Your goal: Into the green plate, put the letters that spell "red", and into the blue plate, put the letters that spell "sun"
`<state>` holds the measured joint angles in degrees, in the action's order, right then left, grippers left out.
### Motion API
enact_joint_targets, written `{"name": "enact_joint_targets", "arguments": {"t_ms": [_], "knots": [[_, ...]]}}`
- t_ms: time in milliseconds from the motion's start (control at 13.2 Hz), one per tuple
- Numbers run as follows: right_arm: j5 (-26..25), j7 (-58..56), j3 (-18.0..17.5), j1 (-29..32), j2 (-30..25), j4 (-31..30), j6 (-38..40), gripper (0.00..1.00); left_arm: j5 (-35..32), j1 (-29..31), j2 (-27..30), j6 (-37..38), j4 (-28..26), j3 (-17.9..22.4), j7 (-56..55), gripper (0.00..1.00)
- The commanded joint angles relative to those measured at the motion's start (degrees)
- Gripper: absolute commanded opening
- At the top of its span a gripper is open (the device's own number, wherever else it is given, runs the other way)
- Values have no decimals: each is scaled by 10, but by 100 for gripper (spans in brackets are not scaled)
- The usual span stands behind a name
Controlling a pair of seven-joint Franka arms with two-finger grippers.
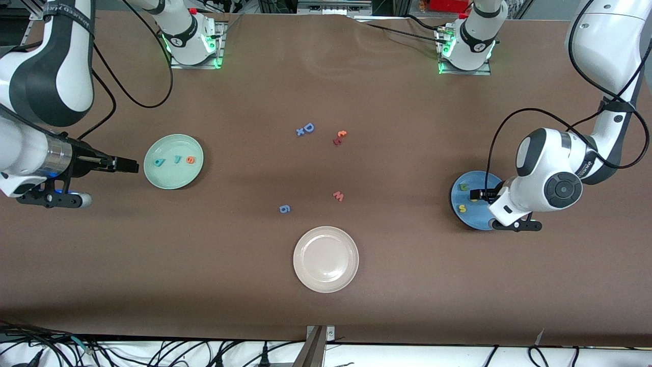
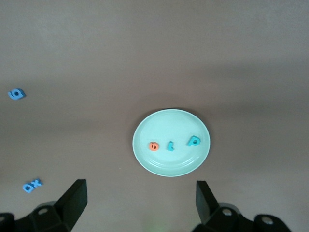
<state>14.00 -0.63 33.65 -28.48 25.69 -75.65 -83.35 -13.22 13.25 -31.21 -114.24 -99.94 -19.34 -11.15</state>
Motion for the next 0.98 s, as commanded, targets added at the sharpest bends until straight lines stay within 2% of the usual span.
{"name": "enact_joint_targets", "arguments": {"t_ms": [0, 76, 227, 453, 604, 755, 831, 906], "knots": [[-80, -3, -141, 105, -23, 22, 19, 99, -13, -2, 12, 13, -2, -2, -10, 100], [-99, -3, -174, 132, -27, 22, 16, 100, -13, 1, 19, 26, -1, -6, -21, 100], [-110, -2, -243, 196, -40, 16, 13, 99, -9, -27, 47, 37, -10, 14, -30, 100], [-166, 16, -349, 275, -80, -39, -28, 99, 52, -58, 139, 75, -46, 55, -8, 100], [-166, 28, -361, 287, -107, -84, -66, 99, 114, -104, 195, 101, -70, 122, 48, 100], [-167, 28, -370, 299, -112, -92, -75, 99, 138, -146, 246, 148, -79, 174, 103, 100], [-167, 29, -395, 317, -112, -93, -76, 99, 138, -177, 265, 185, -69, 209, 105, 100], [-167, 33, -406, 326, -112, -93, -81, 99, 138, -199, 273, 240, -35, 234, 108, 100]]}}
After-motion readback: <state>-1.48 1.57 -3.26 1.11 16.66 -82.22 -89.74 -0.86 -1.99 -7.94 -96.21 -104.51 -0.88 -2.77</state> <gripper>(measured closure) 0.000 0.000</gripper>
